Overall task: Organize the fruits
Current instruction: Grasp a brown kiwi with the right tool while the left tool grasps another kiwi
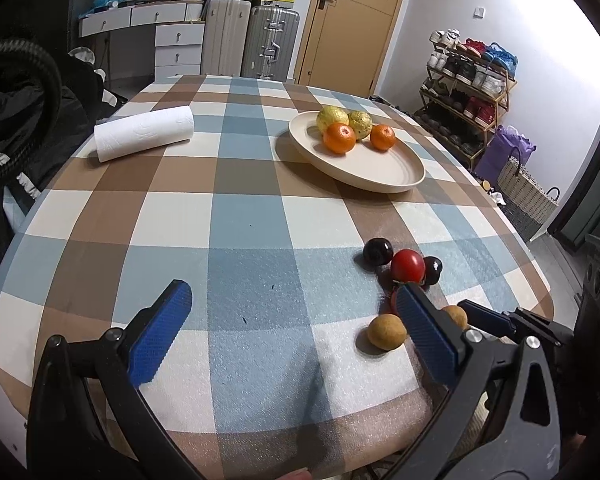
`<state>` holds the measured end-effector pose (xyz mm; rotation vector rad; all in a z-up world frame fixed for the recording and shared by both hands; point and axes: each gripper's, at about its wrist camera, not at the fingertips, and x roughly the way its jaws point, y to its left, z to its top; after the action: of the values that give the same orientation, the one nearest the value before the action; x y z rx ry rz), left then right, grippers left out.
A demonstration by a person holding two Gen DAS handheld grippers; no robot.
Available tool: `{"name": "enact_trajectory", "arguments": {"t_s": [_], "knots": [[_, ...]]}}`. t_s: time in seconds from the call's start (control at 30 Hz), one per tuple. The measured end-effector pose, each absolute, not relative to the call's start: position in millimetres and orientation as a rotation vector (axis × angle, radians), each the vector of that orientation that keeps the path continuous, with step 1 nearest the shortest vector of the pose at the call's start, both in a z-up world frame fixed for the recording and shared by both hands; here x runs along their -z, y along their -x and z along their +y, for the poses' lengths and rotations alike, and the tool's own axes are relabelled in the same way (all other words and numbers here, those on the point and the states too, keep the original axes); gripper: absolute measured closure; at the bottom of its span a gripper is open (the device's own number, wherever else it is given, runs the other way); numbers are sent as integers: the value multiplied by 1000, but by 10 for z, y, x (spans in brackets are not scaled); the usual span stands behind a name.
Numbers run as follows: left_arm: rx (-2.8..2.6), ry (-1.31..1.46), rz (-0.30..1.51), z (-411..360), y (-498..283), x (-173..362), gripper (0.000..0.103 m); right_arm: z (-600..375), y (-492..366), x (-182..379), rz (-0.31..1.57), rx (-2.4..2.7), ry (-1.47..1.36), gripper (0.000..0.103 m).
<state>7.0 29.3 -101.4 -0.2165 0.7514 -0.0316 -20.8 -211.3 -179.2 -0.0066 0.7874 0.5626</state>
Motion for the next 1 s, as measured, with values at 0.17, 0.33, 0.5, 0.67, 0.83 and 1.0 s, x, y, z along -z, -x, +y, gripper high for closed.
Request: {"name": "enact_trajectory", "arguments": {"t_s": [0.17, 0.33, 0.5, 0.67, 0.83, 1.0], "knots": [[34, 196, 752, 245, -61, 1002, 1, -2105, 182, 1811, 787, -565, 9, 62], [47, 188, 751, 214, -72, 997, 1, -2118, 183, 1826, 783, -558, 11, 76], [110, 185, 752, 163, -55, 1009, 1, -2162, 203, 1804, 764, -553, 3, 76], [170, 129, 771, 19, -32, 1067, 1, -2220, 201, 1766, 741, -551, -22, 76], [235, 136, 817, -63, -65, 1165, 1, -2265, 187, 1754, 738, -530, -35, 76], [238, 66, 831, -129, -98, 1185, 5, -2268, 216, 1746, 729, -527, -30, 76]]}}
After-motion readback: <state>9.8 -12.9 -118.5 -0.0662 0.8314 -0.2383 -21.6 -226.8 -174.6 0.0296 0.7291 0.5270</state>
